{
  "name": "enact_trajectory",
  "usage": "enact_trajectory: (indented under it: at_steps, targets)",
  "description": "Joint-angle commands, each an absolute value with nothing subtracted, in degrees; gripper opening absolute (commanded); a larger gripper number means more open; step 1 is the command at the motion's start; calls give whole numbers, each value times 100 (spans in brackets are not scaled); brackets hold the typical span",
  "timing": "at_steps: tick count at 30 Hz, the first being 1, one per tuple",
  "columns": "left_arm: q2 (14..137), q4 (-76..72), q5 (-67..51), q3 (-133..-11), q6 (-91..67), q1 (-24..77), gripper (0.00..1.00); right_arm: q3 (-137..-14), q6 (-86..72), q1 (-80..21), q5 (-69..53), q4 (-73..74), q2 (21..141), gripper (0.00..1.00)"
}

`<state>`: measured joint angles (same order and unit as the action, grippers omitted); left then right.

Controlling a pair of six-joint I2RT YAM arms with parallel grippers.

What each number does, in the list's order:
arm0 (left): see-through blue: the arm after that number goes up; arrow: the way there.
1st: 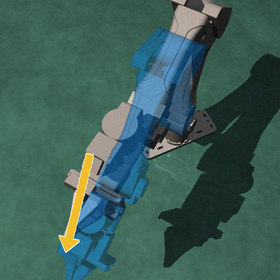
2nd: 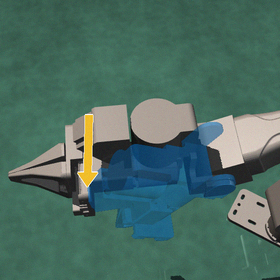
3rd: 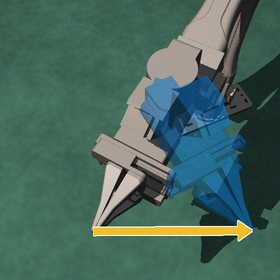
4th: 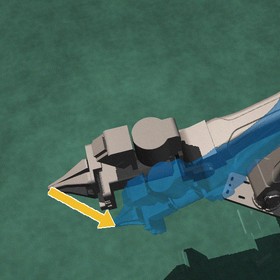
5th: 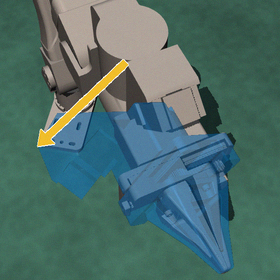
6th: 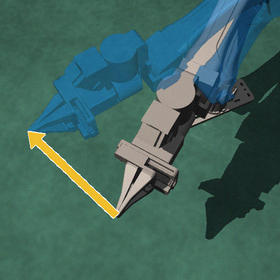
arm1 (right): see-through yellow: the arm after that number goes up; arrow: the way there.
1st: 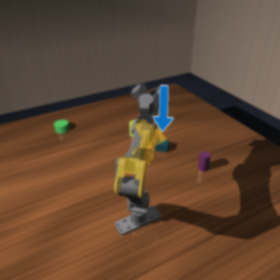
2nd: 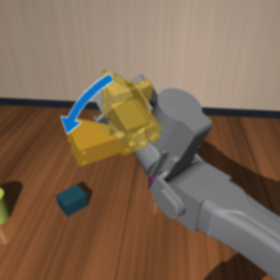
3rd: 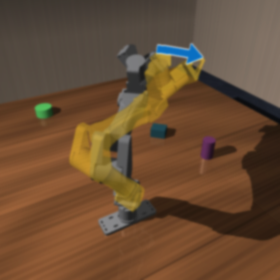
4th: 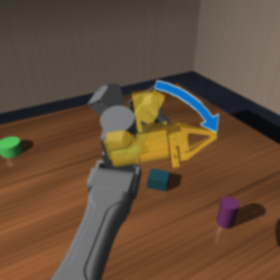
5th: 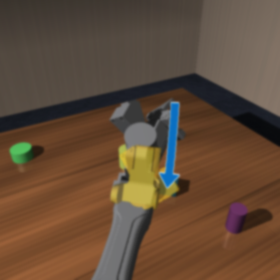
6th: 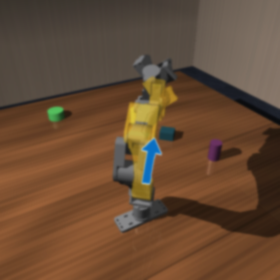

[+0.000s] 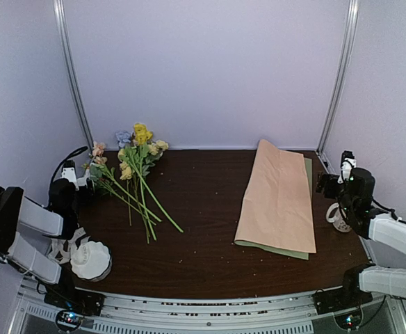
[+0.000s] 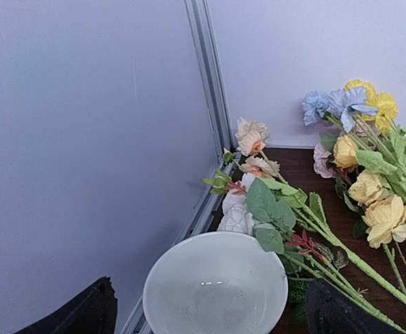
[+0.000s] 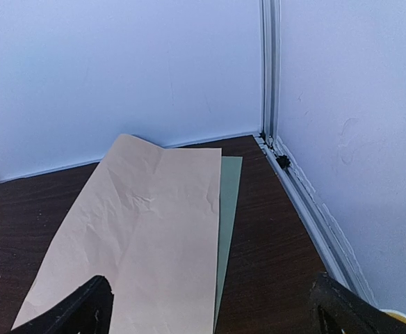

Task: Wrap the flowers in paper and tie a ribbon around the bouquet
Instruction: Pick up the folded wrapping paper from the center of the board.

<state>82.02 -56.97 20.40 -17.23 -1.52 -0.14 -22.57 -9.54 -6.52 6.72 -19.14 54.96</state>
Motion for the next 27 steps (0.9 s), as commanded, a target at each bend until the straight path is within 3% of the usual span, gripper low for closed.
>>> enact_trajectory:
  at_steps: [1,10,14,17,20,27]
  targets:
    - [8164,-6012,2049,-1780,-116,-7,98,-2145,-1052,-686,957,-2095,5352,100]
    - [7791,-6088,2093,-1663,-2,51,98,-2159,-1297,-686,1216,-1832,4969,100]
    - [6709,-4519,2493,-2025,-96,172,98,-2459,-1062,-686,178,-1414,4826,99]
    - [6155,-3959,2147,-2382,-543,430,94,-3030,-1345,-717,-293,-606,5085,87]
    - [6083,-3394,1809,-2986,-455,1232,89,-3831,-1658,-999,-198,558,5620,75]
    - [7437,-1410,1056,-4782,925,3471,82,-4927,-2162,-1863,601,2605,6831,69]
